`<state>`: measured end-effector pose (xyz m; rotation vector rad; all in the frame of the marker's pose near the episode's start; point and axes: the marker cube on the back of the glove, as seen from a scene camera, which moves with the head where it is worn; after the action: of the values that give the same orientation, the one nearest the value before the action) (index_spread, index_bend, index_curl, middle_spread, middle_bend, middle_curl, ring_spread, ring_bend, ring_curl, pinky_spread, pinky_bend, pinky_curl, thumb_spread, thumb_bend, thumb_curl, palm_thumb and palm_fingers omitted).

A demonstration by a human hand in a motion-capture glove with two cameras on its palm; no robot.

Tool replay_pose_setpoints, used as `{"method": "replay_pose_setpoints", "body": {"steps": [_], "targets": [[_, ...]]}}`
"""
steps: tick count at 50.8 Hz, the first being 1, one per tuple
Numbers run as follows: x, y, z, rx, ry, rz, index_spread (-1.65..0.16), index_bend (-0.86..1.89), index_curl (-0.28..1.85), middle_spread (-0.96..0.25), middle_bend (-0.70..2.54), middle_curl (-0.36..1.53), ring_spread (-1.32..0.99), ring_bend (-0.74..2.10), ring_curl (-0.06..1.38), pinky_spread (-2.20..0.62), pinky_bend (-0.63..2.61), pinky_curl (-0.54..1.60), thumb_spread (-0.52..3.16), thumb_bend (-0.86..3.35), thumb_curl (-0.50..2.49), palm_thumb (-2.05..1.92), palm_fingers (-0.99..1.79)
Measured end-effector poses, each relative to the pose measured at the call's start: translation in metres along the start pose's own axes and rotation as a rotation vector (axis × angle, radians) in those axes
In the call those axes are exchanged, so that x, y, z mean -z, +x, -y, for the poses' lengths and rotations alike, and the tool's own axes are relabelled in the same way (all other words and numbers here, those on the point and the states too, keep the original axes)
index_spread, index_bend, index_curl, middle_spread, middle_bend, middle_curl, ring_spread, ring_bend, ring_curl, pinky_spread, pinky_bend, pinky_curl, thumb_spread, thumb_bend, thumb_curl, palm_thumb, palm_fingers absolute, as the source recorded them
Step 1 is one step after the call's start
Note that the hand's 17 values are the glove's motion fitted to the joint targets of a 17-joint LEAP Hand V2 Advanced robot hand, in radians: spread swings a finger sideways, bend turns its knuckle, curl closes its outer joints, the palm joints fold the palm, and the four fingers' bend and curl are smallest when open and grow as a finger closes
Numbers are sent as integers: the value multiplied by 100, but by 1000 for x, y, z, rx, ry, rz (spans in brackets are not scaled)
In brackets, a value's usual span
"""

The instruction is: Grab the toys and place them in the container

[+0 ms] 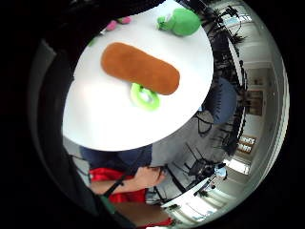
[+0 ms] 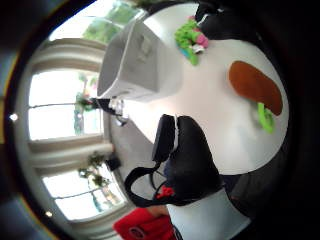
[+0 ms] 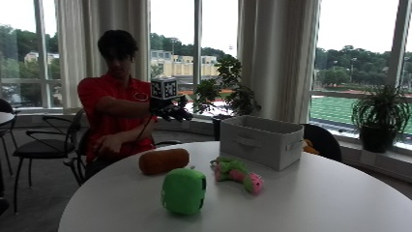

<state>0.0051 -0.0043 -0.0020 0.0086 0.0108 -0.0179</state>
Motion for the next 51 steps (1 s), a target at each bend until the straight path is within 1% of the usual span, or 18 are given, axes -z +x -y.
{"method": "replay_pose_setpoints", "body": {"steps": [4,8,12,18,29,34,40,51], "targets": [[3,7,6,17,2,-5,-22,32,10,-11,17,4,-13,19,3,1,38,11,68,5,5,6,21],[6,12,8,19,-3,5,-28,34,14,-14,18,7,-17,19,5,1,41,14,91,4,8,5,18],[6,13,9,6,-2,23,-32,34,17,-16,18,9,-19,20,7,1,42,16,106,3,12,4,17],[6,14,10,7,7,33,-36,34,20,-18,18,12,-22,21,9,2,43,19,118,1,16,2,15],[7,26,12,-2,29,40,-39,33,25,-19,18,17,-24,22,13,2,44,23,127,-1,22,1,12],[3,54,30,-13,41,37,-39,32,26,-19,18,19,-25,22,15,2,46,24,126,-2,25,1,11],[-11,79,45,-33,43,30,-40,25,27,-19,15,19,-24,20,16,5,63,30,116,-3,27,0,11],[-52,116,59,-61,-13,4,-41,15,27,-18,17,21,-22,22,19,9,81,36,108,-3,30,-1,4]]}}
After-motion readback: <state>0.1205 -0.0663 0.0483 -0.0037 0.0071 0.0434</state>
